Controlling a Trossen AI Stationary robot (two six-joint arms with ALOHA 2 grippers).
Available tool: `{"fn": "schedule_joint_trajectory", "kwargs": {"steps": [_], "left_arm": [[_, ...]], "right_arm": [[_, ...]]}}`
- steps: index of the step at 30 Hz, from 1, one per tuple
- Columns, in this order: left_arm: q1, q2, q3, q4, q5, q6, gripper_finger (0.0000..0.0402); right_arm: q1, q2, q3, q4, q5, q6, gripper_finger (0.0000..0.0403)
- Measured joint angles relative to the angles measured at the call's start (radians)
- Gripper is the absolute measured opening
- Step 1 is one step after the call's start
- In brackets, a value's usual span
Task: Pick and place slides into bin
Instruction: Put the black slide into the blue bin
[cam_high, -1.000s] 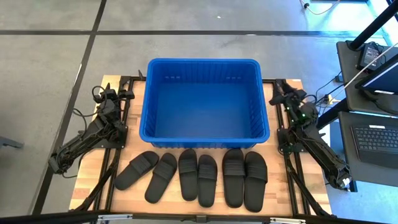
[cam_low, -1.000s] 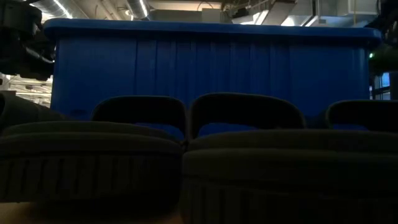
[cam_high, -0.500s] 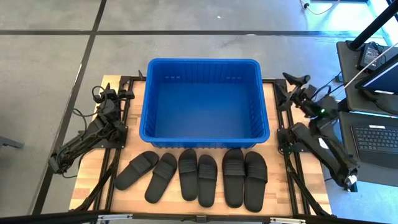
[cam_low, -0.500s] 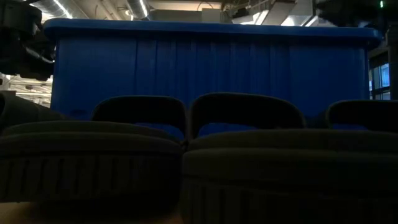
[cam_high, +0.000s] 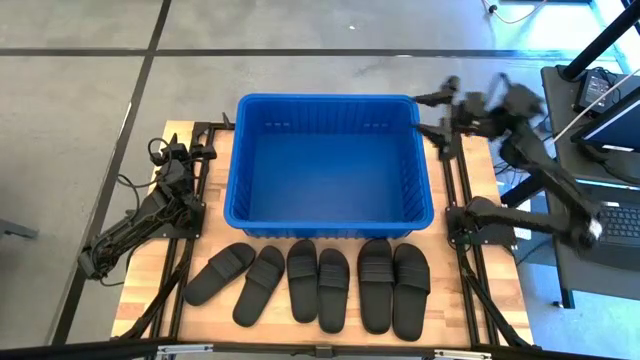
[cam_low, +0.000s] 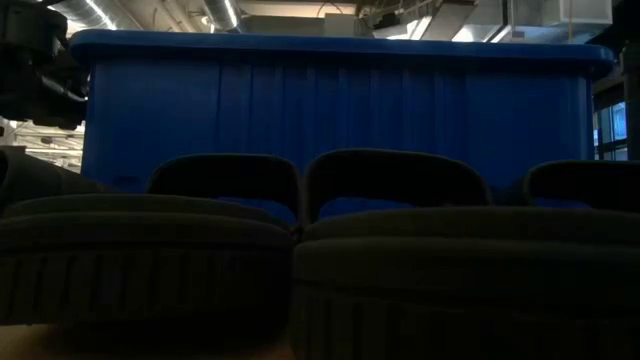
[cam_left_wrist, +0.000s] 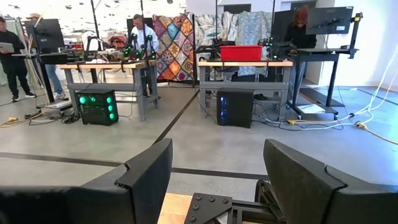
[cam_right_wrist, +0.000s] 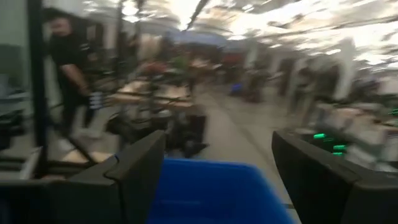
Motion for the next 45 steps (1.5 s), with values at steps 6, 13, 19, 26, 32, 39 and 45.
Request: {"fn": "schedule_joint_trajectory", "kwargs": {"steps": [6, 13, 19, 26, 32, 39, 45], "left_arm": [[0.0, 0.0, 0.0, 0.0, 0.001, 0.0, 0.0248], [0.0, 0.0, 0.0, 0.0, 0.002, 0.001, 0.0248], [0.0, 0.0, 0.0, 0.0, 0.002, 0.001, 0.0248], [0.0, 0.0, 0.0, 0.0, 0.002, 0.001, 0.0248], [0.0, 0.0, 0.0, 0.0, 0.002, -0.001, 0.0248], [0.0, 0.0, 0.0, 0.0, 0.002, -0.002, 0.0248], [0.0, 0.0, 0.0, 0.0, 0.002, -0.003, 0.0248]], "right_arm": [[0.203, 0.262, 0.126, -0.005, 0.001, -0.022, 0.0296], [0.414, 0.439, 0.29, -0.222, 0.001, 0.058, 0.0296], [0.593, 0.481, 0.374, -0.511, 0.003, 0.16, 0.0296], [0.842, 0.47, 0.378, -0.765, 0.274, 0.434, 0.0296], [1.087, 0.469, 0.378, -0.961, 0.499, 0.749, 0.0296], [1.365, 0.478, 0.378, -1.043, 0.683, 1.072, 0.0296], [1.538, 0.53, 0.378, -1.207, 0.813, 1.215, 0.0296]]}}
